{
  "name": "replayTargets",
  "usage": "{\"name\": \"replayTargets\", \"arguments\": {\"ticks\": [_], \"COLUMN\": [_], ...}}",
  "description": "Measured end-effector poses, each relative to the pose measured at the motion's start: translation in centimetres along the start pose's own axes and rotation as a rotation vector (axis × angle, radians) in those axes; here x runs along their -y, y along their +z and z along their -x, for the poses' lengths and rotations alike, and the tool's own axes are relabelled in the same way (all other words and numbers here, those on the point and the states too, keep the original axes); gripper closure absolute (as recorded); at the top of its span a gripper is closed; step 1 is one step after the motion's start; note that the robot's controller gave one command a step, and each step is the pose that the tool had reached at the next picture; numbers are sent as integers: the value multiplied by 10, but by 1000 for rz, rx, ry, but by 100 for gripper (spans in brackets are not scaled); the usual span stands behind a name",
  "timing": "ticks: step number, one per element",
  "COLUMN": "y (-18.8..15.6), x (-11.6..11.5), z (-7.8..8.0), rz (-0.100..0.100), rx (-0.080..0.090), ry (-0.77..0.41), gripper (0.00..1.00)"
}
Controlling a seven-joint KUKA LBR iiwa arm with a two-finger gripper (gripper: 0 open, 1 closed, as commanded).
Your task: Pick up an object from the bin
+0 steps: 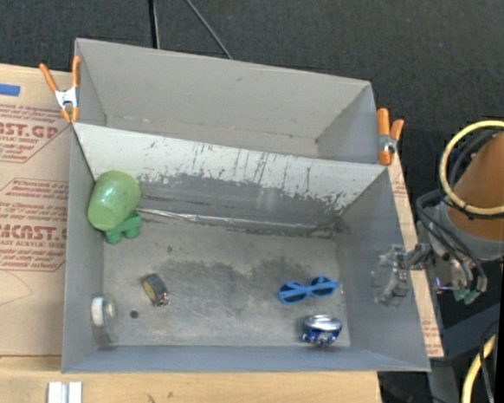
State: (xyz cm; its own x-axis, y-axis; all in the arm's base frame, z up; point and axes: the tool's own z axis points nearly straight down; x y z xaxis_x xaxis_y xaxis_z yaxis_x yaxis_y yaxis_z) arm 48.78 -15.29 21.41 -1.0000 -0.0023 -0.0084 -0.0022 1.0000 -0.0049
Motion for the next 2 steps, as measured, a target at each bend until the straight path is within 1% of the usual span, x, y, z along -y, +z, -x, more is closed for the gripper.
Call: {"name": "replayTargets", "arguments": {"ticks": [1,2], "y": [4,139], "x": [-4,-81], "z": [0,-4], "rz": [5,8], "rx": [-6,-8], "ry": [-6,-61], "gripper": [0,0]}}
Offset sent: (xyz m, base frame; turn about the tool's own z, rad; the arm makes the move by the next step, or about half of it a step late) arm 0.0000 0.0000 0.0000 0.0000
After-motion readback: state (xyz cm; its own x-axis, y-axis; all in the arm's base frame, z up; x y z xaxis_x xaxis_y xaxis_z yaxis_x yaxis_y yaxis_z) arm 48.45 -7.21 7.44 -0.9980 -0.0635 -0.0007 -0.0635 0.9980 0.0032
